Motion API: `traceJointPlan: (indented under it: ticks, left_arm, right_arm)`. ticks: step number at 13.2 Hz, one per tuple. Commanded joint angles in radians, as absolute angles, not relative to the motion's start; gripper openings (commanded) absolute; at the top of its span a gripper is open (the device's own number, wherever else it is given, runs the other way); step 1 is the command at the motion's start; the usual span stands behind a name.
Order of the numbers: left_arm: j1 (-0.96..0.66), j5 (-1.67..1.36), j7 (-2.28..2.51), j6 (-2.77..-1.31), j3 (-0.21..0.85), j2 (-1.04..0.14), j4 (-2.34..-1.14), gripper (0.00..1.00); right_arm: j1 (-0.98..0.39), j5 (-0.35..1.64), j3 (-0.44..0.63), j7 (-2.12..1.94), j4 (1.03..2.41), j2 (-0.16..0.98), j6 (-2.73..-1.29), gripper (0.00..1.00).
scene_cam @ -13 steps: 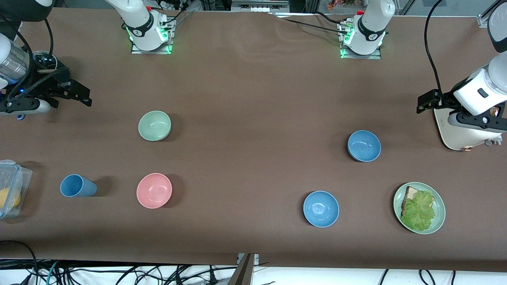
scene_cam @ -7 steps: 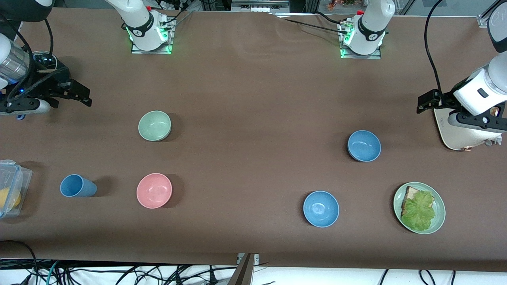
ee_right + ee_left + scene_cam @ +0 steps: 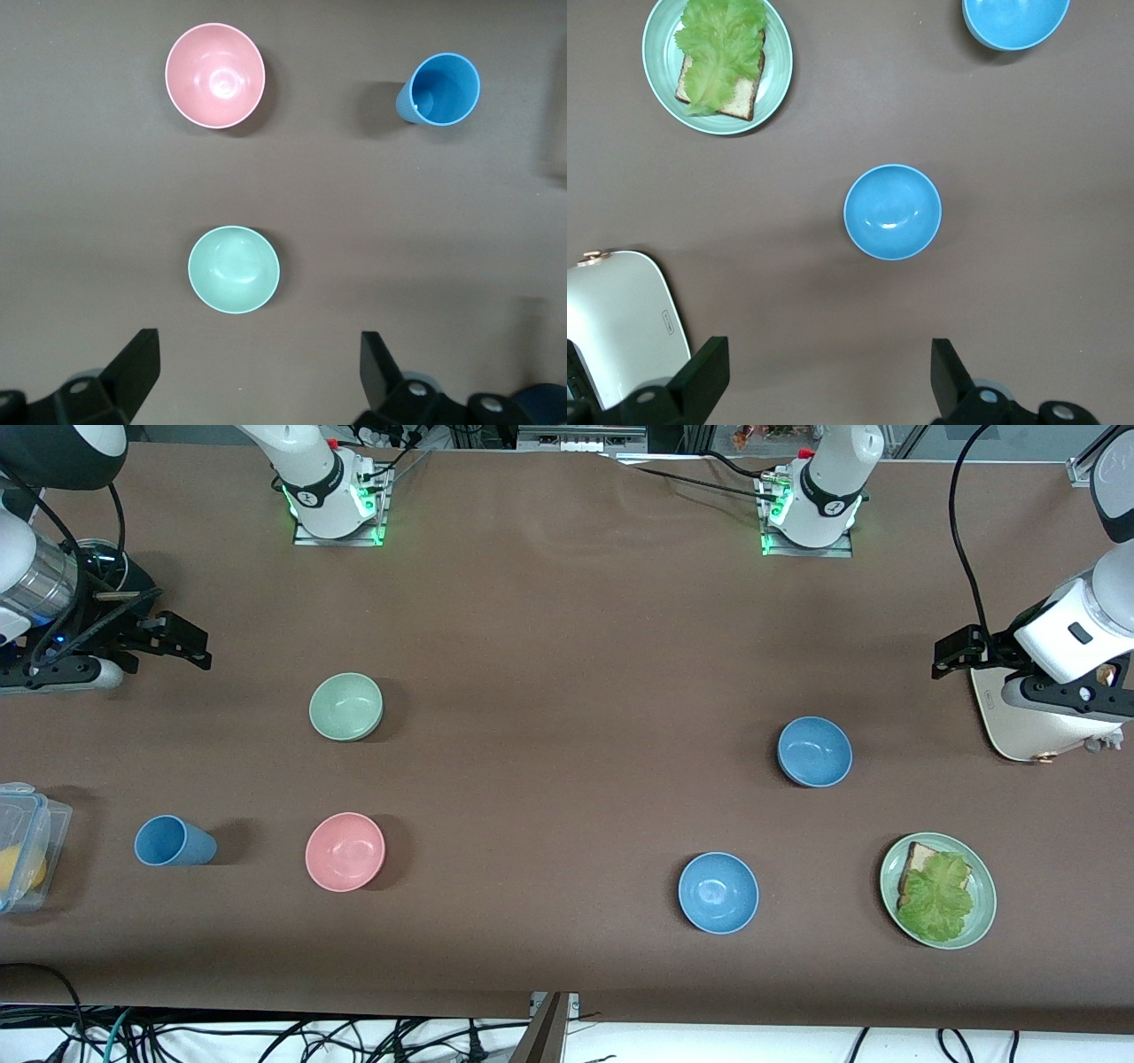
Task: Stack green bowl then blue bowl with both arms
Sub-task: 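Reach the right gripper down to the rim of the green bowl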
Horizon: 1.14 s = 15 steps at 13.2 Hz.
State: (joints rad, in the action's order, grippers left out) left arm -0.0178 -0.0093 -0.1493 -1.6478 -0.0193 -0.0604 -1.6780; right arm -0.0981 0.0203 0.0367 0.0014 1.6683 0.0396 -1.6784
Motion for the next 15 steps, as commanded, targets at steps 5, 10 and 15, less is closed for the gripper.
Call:
traceJointPlan:
  ticks: [5,10,15]
  left_arm:
    - [-0.014,0.003,-0.167,-1.628,-0.018,-0.074,-1.646,1.00]
    - [-0.014,0.003,-0.167,-1.628,-0.018,-0.074,-1.646,1.00]
    - [-0.014,0.003,-0.167,-1.628,-0.018,-0.074,-1.646,1.00]
  right_arm:
    - [-0.092,0.025,0.028,-0.006,1.702,0.139,-1.673,1.00]
    - [-0.094,0.026,0.025,-0.005,2.124,0.127,-2.181,1.00]
    - [-0.097,0.026,0.005,-0.002,2.324,0.175,-2.431,0.98]
